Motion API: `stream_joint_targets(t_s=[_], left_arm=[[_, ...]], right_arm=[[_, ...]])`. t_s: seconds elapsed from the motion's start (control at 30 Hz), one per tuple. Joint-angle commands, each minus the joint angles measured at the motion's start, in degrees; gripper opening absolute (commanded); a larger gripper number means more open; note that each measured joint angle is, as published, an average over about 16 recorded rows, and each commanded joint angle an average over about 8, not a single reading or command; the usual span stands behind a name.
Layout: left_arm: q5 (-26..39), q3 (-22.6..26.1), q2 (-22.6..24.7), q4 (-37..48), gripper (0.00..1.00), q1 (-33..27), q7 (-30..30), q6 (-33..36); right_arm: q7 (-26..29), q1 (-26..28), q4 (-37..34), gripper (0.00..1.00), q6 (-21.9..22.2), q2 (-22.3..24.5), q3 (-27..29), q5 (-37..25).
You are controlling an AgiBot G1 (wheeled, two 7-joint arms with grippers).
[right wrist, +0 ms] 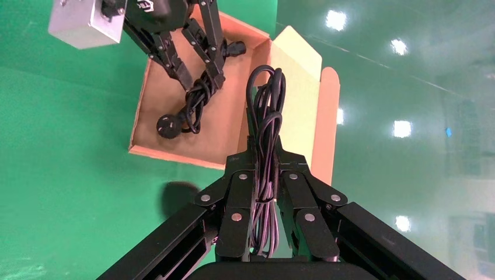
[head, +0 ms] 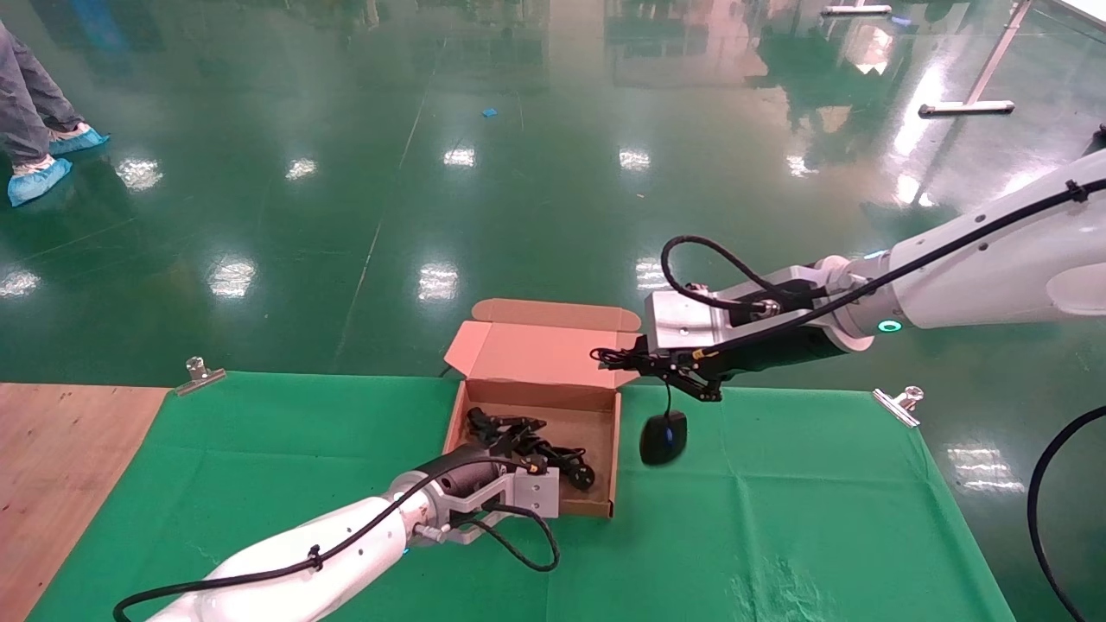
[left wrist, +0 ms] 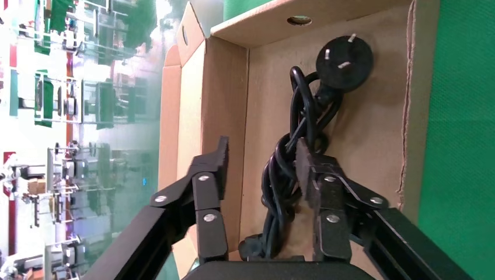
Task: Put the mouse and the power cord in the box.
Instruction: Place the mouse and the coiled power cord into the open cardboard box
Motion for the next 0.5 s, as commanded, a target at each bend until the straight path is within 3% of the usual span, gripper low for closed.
stream_joint_targets(t_s=[0.03, 0.2, 0.5], left_arm=[[-1.1, 0.3, -0.1, 0.0, 1.00, -0.2, -0.9, 0.8], [-4.6, -0.5, -2.8, -2.1, 1.00, -2.0, -2.1, 7.7], [-7.7, -2.4, -8.9, -8.3, 1.00, -2.7, -3.3, 12.9]], right_arm=[[0.2, 0.0, 0.3, 0.00, -0.2, 0.1, 0.0, 0.0], [1.0, -0.4, 1.3, 0.00, -0.5, 0.1, 0.0, 0.2], [3.1, -0.9, 4.1, 0.00, -0.8, 0.0, 0.0, 0.2]])
